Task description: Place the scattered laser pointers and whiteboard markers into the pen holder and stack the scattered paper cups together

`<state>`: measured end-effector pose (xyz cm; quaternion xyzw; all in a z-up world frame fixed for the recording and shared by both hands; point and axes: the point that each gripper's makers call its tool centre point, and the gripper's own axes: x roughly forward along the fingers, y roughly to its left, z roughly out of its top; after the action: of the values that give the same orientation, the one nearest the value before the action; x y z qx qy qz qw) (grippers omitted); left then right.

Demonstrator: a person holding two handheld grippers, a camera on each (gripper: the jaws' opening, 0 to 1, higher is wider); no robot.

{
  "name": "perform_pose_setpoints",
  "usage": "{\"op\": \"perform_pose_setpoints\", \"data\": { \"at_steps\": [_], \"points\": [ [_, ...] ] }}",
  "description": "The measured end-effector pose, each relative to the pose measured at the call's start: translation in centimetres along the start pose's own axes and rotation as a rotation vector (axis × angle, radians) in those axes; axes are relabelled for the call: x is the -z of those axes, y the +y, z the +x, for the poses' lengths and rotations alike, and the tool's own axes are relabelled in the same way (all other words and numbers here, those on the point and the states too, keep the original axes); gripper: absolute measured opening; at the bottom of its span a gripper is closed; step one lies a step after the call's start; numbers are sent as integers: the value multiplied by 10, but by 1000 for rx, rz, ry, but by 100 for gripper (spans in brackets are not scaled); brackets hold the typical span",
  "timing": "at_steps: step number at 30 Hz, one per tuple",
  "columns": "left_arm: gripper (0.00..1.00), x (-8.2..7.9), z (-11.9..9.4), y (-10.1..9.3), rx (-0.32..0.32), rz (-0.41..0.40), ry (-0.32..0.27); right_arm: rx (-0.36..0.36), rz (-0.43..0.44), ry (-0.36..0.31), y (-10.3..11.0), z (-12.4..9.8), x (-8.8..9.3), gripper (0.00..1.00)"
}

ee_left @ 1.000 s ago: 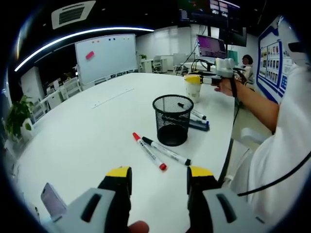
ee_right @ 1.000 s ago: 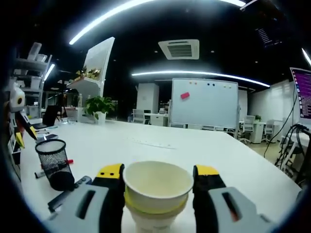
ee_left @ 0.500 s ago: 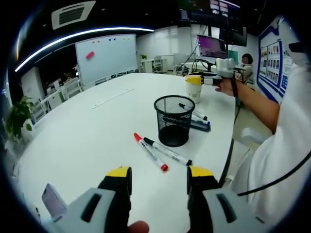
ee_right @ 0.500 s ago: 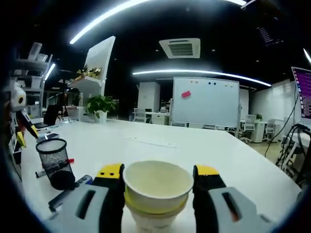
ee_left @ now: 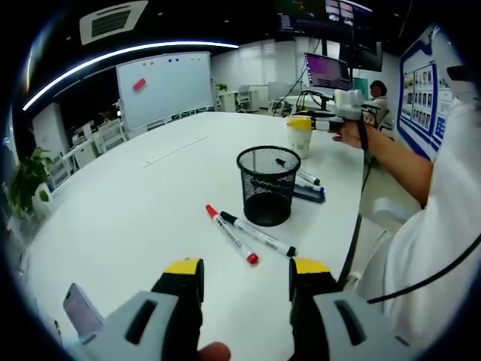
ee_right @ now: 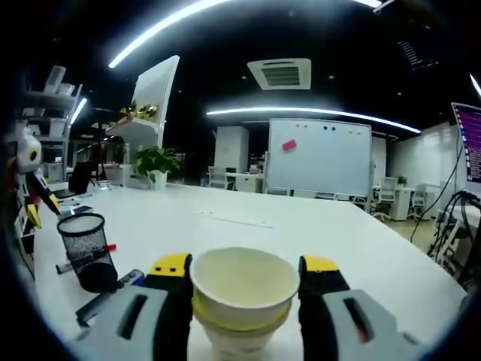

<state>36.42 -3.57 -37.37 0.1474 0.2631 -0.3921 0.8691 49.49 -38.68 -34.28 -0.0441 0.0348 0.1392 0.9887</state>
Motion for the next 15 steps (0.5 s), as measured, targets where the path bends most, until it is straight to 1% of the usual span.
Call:
{"op": "perform_pose_setpoints", "data": {
  "at_steps": [15],
  "points": [
    [47,1,1,0,3,-3,2,-2,-3,17,-1,-2,1,56]
  ]
}}
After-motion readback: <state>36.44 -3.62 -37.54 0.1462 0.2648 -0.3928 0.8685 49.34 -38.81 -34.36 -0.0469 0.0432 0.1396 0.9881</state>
